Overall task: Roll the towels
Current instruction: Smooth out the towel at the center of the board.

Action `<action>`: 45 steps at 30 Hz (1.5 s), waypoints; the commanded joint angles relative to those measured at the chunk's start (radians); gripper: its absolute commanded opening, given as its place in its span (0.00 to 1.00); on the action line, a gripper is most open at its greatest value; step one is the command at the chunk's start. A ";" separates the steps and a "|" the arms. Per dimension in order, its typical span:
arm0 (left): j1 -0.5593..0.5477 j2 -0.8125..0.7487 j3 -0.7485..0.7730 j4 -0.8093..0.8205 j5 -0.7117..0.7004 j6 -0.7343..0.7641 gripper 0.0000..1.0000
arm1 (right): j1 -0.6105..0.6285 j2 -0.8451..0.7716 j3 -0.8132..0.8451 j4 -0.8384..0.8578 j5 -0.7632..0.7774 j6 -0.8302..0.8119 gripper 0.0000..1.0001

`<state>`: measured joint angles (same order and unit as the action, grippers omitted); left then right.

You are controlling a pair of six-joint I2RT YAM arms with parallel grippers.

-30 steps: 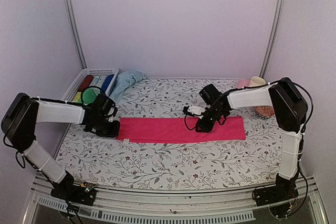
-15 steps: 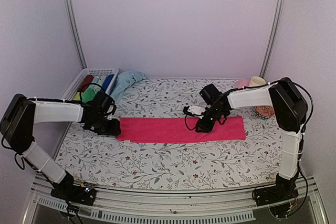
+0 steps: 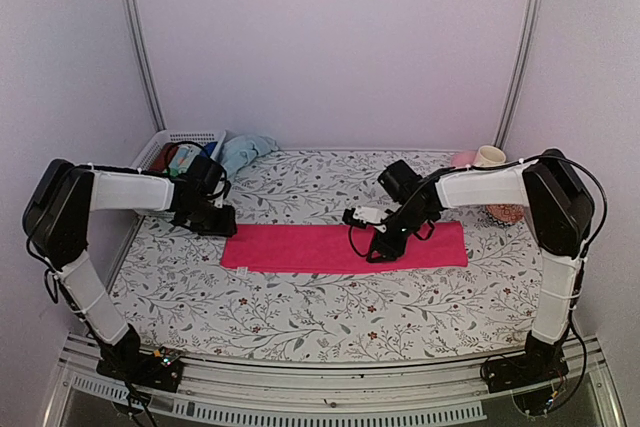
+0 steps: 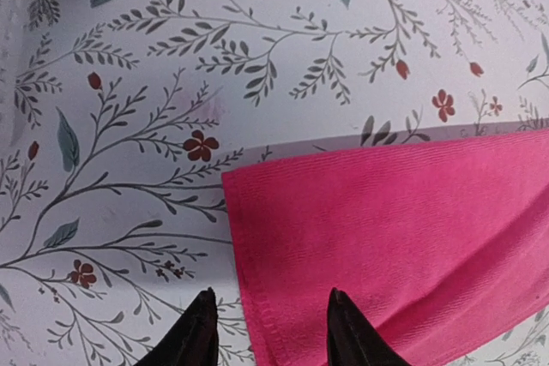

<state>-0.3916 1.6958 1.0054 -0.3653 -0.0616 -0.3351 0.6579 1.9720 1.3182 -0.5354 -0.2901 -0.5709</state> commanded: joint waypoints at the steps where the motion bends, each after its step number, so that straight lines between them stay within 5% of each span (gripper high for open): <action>1: 0.049 0.045 0.027 0.028 0.073 0.029 0.43 | 0.080 -0.035 0.003 0.001 -0.054 -0.007 0.48; 26: 0.136 0.119 0.009 0.166 0.234 0.036 0.27 | 0.316 0.385 0.604 -0.011 -0.014 0.149 0.45; 45: 0.143 0.124 0.009 0.169 0.222 0.041 0.23 | 0.331 0.478 0.690 -0.021 -0.044 0.202 0.45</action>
<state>-0.2623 1.8137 1.0058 -0.2028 0.1711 -0.3054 0.9817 2.4443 1.9896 -0.5491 -0.3000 -0.3775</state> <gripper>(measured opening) 0.231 0.448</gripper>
